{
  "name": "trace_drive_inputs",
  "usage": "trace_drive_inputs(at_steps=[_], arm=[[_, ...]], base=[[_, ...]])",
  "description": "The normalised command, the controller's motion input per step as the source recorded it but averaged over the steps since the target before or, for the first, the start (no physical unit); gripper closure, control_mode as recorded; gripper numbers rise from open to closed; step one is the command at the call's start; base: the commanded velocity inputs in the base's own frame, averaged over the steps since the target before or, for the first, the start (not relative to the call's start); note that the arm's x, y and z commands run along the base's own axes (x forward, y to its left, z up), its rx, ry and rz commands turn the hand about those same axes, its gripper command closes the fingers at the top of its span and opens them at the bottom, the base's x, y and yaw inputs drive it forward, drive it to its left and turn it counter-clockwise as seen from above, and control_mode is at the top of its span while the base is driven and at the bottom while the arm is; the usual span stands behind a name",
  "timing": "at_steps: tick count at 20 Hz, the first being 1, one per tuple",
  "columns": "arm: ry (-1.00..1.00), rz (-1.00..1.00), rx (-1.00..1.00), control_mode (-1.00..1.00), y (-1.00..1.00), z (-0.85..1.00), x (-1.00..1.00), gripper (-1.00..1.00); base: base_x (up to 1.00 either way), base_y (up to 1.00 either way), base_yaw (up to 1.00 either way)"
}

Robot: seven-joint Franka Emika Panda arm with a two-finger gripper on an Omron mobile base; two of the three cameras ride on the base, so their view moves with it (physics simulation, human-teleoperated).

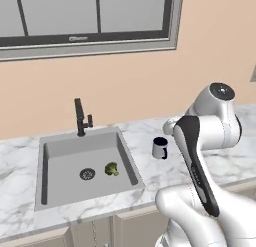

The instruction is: Clear the mugs and bowl far away from the sink.

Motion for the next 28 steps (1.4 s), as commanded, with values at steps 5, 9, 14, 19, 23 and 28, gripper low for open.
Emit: trace_drive_inputs(at_steps=[5, 9, 14, 19, 23, 28], arm=[[0.16, 0.01, 0.0, -1.0, -0.19, -0.49, 0.23, -1.0], [0.12, 0.0, 0.0, -1.0, -0.11, -0.57, 0.16, -1.0], [0.0, 0.03, 0.0, -1.0, -0.04, -0.51, 0.25, -1.0], [0.0, 0.05, 0.0, -1.0, -0.07, -0.57, 0.4, -1.0], [0.0, 0.03, 0.0, -1.0, -0.07, -0.55, 0.46, -1.0], [0.0, 0.02, 0.0, -1.0, -0.02, -0.4, 0.62, -1.0]], base=[[0.0, 0.0, 0.0], [0.0, 0.0, 0.0], [0.0, 0.0, 0.0], [0.0, 0.0, 0.0], [0.0, 0.0, 0.0], [0.0, 0.0, 0.0]])
